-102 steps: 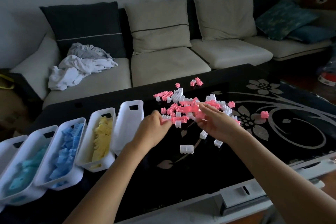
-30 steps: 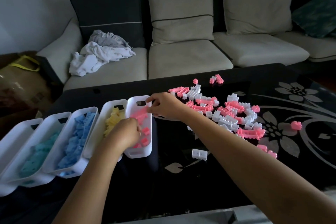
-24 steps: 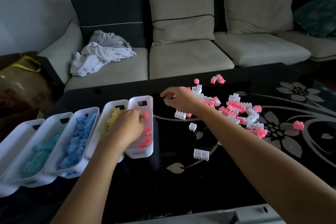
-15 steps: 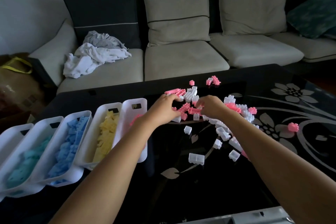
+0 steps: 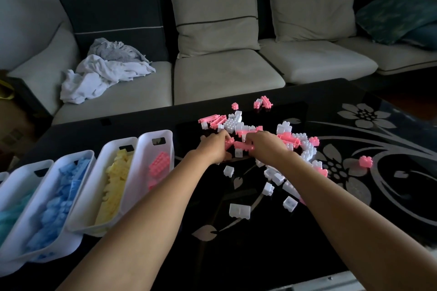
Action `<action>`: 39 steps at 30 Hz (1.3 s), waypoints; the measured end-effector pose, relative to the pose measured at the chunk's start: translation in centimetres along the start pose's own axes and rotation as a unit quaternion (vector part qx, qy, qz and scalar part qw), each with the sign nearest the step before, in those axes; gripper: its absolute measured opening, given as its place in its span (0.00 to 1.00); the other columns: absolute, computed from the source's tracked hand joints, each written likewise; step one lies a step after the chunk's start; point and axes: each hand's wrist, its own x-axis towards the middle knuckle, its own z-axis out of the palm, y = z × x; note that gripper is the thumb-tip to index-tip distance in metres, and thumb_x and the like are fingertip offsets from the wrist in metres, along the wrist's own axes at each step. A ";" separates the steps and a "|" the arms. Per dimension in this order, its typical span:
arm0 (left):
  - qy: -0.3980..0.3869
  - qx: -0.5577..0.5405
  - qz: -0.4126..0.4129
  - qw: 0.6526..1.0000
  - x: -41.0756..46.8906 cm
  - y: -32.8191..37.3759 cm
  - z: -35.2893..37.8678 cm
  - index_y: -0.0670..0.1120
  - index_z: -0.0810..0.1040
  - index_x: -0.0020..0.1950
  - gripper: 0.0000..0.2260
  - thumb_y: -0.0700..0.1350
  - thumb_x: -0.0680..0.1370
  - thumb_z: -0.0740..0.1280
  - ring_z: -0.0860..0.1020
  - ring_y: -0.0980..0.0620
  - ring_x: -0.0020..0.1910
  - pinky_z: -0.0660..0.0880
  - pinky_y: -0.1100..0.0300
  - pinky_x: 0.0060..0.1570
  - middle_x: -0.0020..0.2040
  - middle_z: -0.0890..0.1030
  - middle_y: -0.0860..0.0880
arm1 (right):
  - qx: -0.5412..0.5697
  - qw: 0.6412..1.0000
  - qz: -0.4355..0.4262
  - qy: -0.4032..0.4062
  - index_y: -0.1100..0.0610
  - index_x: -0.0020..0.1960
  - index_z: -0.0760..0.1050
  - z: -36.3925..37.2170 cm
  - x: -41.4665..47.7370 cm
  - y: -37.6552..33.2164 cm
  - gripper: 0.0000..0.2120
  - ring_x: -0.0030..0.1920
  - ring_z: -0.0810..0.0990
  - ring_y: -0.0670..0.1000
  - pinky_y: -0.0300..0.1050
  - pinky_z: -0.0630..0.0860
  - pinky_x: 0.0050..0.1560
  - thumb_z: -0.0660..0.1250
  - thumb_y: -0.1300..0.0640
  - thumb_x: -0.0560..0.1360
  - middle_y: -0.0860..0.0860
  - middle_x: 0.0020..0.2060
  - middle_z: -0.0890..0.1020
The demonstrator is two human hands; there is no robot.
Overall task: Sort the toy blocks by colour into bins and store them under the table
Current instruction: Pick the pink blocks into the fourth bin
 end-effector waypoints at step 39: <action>0.040 -0.755 -0.075 0.650 -7.0 -2.1 -6.3 0.38 0.77 0.43 0.04 0.34 0.76 0.64 0.77 0.52 0.37 0.82 0.59 0.39 0.33 0.79 0.45 | 0.247 0.966 0.062 0.032 0.58 0.50 0.80 -5.1 -2.9 -0.8 0.09 0.45 0.75 0.47 0.37 0.68 0.42 0.73 0.58 0.71 0.47 0.45 0.76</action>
